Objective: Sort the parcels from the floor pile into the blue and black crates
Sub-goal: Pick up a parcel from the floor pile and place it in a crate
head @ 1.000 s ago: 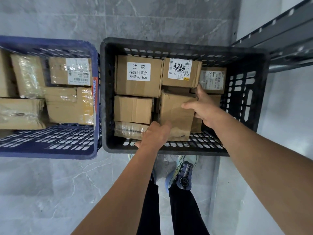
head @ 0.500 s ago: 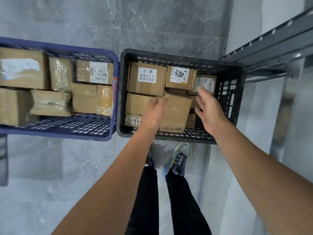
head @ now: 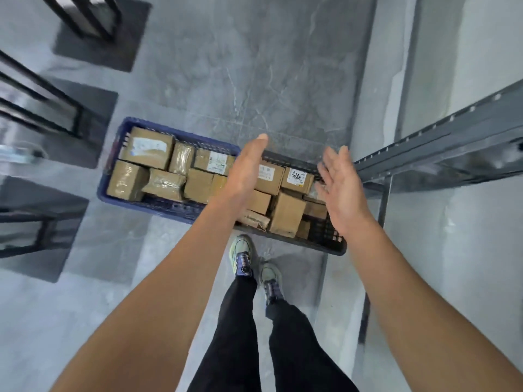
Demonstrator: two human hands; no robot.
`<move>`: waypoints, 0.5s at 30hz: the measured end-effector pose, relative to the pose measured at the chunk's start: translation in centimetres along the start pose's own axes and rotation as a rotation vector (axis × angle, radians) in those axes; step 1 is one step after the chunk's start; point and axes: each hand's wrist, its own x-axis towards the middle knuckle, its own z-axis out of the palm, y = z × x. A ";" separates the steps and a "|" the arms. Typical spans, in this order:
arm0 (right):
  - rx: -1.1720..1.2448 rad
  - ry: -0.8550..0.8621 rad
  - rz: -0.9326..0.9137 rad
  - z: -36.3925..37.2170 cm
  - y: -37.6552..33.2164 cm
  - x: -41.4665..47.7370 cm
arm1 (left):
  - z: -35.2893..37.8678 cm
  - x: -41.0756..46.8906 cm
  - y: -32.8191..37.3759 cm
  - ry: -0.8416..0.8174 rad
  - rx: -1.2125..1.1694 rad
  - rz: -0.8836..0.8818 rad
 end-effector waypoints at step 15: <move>-0.267 -0.581 -0.239 13.7 -11.0 -17.5 | -11.5 -26.0 2.9 0.419 -0.360 0.272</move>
